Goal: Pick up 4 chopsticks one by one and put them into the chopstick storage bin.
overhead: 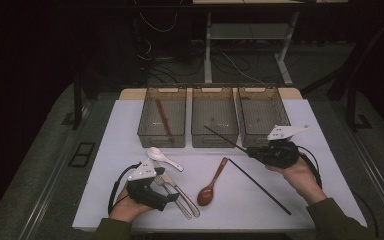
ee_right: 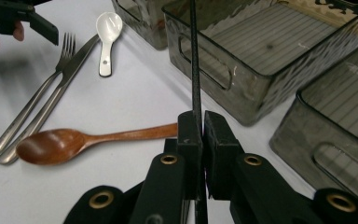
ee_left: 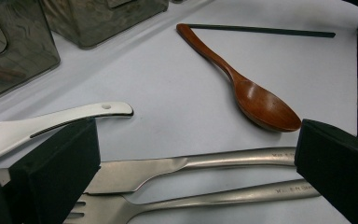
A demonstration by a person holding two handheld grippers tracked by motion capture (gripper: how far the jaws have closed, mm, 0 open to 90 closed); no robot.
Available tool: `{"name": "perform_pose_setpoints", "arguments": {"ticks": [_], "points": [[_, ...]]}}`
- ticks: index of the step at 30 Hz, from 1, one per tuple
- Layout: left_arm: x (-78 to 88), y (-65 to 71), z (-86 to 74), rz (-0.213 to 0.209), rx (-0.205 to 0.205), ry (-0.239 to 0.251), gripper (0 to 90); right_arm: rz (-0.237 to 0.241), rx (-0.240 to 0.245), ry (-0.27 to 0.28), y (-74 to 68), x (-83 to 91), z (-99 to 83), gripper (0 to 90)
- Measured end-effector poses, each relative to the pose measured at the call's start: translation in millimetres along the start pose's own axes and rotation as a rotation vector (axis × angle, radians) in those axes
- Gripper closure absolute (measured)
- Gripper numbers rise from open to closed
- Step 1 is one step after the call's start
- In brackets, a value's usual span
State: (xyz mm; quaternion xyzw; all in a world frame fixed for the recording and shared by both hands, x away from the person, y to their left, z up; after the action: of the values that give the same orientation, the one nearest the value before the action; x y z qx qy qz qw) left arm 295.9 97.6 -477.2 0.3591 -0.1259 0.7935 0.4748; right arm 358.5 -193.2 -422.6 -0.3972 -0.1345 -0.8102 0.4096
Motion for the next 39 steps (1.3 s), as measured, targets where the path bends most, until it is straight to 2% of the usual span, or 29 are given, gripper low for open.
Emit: {"name": "perform_pose_setpoints", "arguments": {"ticks": [6, 16, 21, 34, 39], "points": [[-0.1, 0.4, 0.0, -0.001, 0.004, 0.000, 0.0, 0.006, -0.009, -0.005, -1.2, -7.0, 11.3, 85.5], [0.1, 0.7, 0.5, -0.001, 0.004, 0.003, 0.0, -0.003, 0.001, -0.013, -4.2, -19.9, 33.6, 85.4], [0.4, 0.9, 0.7, -0.002, 0.003, 0.005, 0.0, -0.002, 0.001, 0.000, -5.0, -25.6, 49.8, 85.5], [0.9, 1.0, 1.0, -0.006, 0.001, 0.007, 0.0, -0.020, 0.017, -0.012, -8.2, -46.8, 92.7, 85.5], [0.9, 1.7, 1.4, -0.007, 0.003, 0.010, 0.0, -0.023, 0.003, -0.019, -8.4, -56.1, 107.6, 85.5]]}}
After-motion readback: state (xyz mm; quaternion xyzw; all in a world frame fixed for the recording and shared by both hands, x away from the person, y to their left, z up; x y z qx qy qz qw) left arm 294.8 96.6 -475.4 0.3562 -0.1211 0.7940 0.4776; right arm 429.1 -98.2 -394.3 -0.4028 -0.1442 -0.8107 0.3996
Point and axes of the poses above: each handheld gripper's, and its own axes: x roughly backward along the jaws, z roughly out of its top, y roughly to its right, the point moved 8 cm from there along -x, roughly forward along the jaws, and after that the axes turned 12 degrees about -y, right-handed, at the moved point
